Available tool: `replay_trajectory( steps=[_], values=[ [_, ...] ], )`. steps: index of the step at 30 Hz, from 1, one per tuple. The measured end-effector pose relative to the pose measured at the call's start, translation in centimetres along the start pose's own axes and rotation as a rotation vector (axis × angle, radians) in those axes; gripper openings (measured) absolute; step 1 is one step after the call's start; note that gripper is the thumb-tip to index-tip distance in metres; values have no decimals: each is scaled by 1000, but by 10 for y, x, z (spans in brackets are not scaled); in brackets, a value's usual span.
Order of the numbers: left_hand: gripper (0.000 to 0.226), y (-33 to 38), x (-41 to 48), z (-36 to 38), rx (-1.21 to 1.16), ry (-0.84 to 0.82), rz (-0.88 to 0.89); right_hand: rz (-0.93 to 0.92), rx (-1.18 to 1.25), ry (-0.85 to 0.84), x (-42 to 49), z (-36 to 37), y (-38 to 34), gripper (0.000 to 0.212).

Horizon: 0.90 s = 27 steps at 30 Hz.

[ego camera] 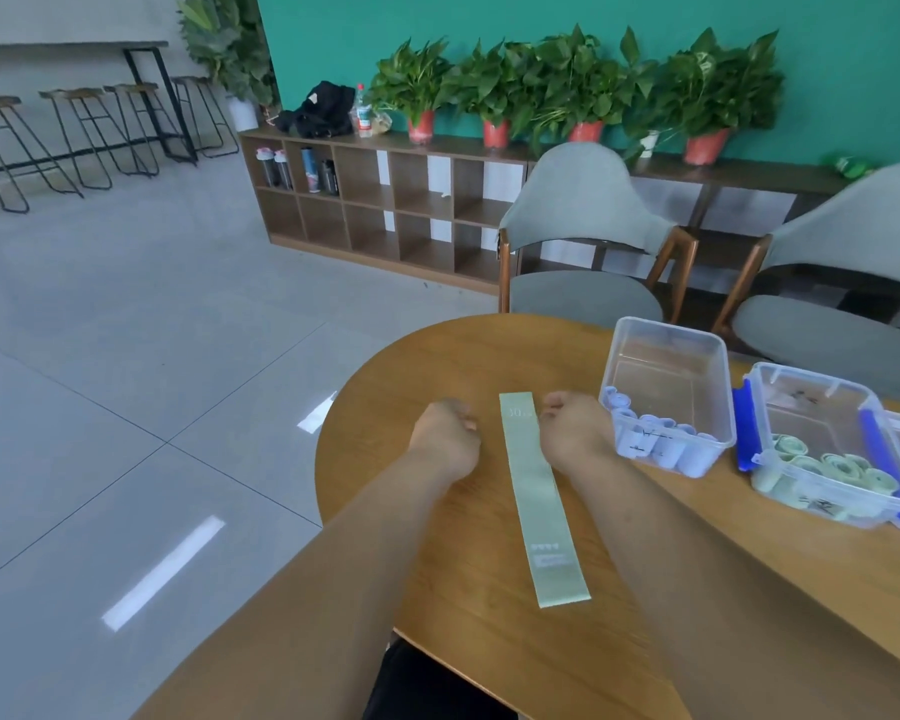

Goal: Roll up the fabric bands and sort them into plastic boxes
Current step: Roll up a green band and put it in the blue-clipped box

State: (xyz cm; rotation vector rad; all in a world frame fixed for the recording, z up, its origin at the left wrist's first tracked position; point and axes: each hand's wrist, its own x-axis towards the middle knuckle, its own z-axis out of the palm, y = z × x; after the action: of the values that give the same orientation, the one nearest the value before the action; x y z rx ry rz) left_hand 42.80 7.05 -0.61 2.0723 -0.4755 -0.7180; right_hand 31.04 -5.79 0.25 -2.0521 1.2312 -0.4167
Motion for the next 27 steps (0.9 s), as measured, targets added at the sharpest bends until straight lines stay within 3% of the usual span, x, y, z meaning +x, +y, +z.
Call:
replay_trajectory(
  steps=[4,9,13,18,22,27],
  values=[
    [52,4,-5,9,-52,-39,-24,67,-49,-60,-7,0,-1,38],
    [51,27,-38,15,-97,-110,16,99,214,-181,-17,2,0,45],
    [52,32,-54,8,17,-129,123,100,211,-109,-31,-11,3,44],
    [58,21,-56,14,127,-187,145,60,280,-272,-11,11,40,42],
    [32,3,-79,19,55,-144,169,55,300,-209,-62,-13,27,27],
    [50,-21,-93,31,174,-135,227,12,232,-236,-94,-10,27,49]
  ],
)
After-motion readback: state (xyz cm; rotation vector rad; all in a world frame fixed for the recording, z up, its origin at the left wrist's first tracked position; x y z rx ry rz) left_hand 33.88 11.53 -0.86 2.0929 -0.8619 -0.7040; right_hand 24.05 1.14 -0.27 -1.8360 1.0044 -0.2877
